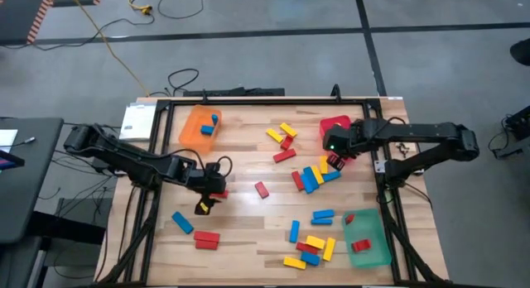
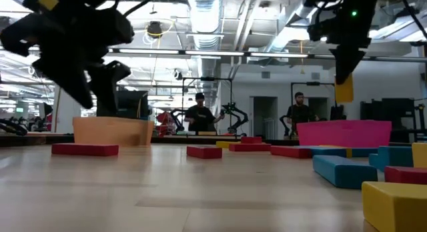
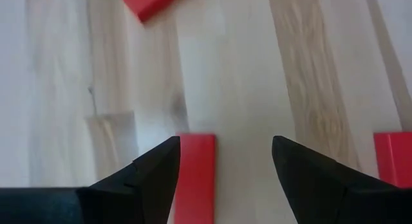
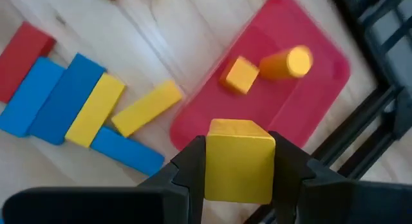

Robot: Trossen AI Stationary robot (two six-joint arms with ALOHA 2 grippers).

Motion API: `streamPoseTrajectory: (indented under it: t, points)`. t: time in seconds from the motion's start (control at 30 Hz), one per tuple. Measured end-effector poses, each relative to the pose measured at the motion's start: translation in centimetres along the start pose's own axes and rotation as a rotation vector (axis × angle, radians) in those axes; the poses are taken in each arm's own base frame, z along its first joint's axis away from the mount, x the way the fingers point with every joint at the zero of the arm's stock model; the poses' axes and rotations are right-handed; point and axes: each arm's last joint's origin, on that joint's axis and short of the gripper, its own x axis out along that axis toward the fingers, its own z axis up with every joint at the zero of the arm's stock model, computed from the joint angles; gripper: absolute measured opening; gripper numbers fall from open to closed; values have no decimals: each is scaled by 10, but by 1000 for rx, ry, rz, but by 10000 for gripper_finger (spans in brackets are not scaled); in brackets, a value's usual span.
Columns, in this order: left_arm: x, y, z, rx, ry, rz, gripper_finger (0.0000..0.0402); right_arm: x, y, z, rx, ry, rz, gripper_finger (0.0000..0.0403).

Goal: Sort blocks
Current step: Put the yellow rectangle block into the red bin

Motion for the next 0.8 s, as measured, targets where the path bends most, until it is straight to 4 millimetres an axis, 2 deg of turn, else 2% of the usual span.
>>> streamPoseTrajectory:
  t: [0.4, 0.8]
  points:
    - [1, -19, -19, -30, 114, 20, 240, 13, 0, 6, -4, 94, 8, 131]
    - [2, -19, -28, -57, 206, 77, 240, 37, 1, 18, -36, 200, -20, 131]
